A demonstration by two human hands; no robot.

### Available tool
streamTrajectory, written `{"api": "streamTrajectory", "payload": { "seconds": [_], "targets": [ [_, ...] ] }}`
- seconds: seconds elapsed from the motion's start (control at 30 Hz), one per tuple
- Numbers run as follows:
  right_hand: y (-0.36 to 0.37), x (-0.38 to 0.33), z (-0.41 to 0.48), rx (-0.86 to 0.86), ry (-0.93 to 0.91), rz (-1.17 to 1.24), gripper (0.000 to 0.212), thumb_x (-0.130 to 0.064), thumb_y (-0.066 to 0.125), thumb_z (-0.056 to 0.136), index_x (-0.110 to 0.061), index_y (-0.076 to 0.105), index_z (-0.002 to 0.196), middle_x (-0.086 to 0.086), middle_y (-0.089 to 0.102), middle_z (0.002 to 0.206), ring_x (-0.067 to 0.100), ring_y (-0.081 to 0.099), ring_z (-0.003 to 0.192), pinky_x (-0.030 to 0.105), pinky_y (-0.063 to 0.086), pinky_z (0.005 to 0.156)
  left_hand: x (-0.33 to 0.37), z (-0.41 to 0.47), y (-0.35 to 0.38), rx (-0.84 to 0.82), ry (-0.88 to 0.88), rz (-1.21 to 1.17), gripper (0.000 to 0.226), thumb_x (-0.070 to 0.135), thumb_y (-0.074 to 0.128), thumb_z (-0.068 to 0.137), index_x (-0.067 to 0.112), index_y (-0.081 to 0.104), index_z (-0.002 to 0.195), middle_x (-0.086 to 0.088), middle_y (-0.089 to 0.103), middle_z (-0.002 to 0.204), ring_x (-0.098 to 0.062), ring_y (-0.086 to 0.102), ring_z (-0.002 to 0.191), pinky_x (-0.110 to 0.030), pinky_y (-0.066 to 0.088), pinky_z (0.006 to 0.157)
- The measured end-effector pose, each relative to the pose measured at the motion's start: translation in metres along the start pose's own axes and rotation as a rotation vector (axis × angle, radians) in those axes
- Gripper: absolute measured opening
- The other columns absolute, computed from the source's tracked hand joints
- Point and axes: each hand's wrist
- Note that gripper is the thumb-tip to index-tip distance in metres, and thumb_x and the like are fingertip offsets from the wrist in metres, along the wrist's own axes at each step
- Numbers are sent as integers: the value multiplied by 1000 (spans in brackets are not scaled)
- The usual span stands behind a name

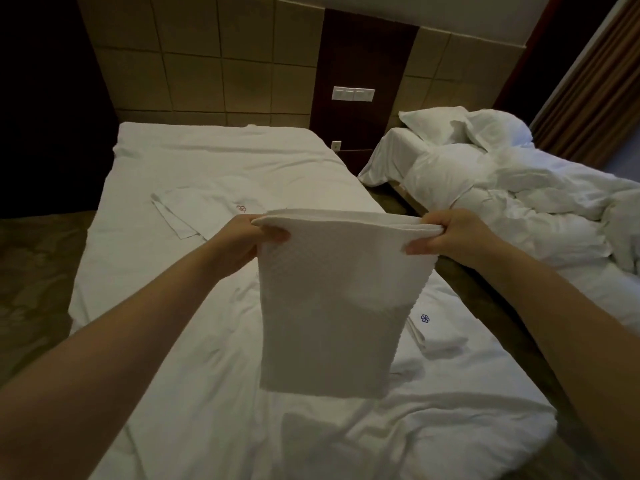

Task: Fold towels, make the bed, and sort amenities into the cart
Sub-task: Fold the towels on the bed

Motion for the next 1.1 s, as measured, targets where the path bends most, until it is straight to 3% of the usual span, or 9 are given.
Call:
{"api": "streamTrajectory", "payload": {
  "seconds": [0.13,0.3,0.43,0.53,0.6,0.73,0.9,1.03,1.1],
  "targets": [
    [9,25,32,52,-12,87,20,-15,76,77,-15,63,92,4,64,92,15,59,85,19,48,68,3,30,2,128,-17,-35,28,3,67,59,0,65,87,-4,69,75,-15,66,71,-25,54,64],
    [21,30,100,185,-190,123,32,-22,77,78,-18,47,88,-6,50,83,8,49,76,16,43,63,22,71,-8,400,-6,77,25,-16,65,67,7,61,78,-5,62,71,-19,59,70,-26,50,65],
    [22,27,134,250,-346,237,43,-19,79,75,-18,52,109,-3,55,90,14,54,82,24,47,72,44,83,-24,528,107,127,34,-17,67,61,17,63,64,11,62,57,-12,57,67,-20,50,64],
    [38,40,139,217,-385,210,33,-15,80,73,-14,63,101,-3,58,87,14,53,79,17,42,69,30,69,-25,567,114,235,42,-24,64,64,18,59,61,15,58,55,-2,54,59,-15,47,61],
    [62,62,130,111,-341,177,25,-12,81,71,-17,64,89,-4,59,83,11,52,74,8,38,65,-7,52,-20,576,36,311,40,-27,60,67,12,51,66,16,55,50,4,51,52,-12,47,57],
    [121,122,89,-92,-194,133,25,-9,83,67,-21,64,78,-2,61,78,11,54,73,8,38,64,-108,3,3,592,-208,347,36,-20,68,64,11,51,65,14,55,47,0,50,51,-15,49,57],
    [208,212,-5,-528,56,11,23,-10,81,69,-22,63,76,-2,61,78,14,56,77,9,37,62,-245,-103,51,524,-613,331,30,-6,76,57,13,54,64,-1,54,63,-16,49,69,-36,51,76],
    [231,250,-69,-804,212,-15,19,-20,80,71,-26,62,76,-8,62,77,10,59,75,16,42,65,-278,-170,93,418,-817,235,29,-11,73,66,10,53,64,3,52,57,-5,49,56,-11,43,50],
    [235,254,-76,-846,235,-41,18,-23,80,71,-25,64,79,-7,65,81,10,60,78,22,46,71,-285,-181,98,412,-835,216,31,-16,69,69,10,52,62,10,50,48,2,45,44,-7,36,43]
  ]
}}
Point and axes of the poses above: each hand's wrist, its own z-axis towards the middle knuckle, its own y-axis out of the palm, x = y × z
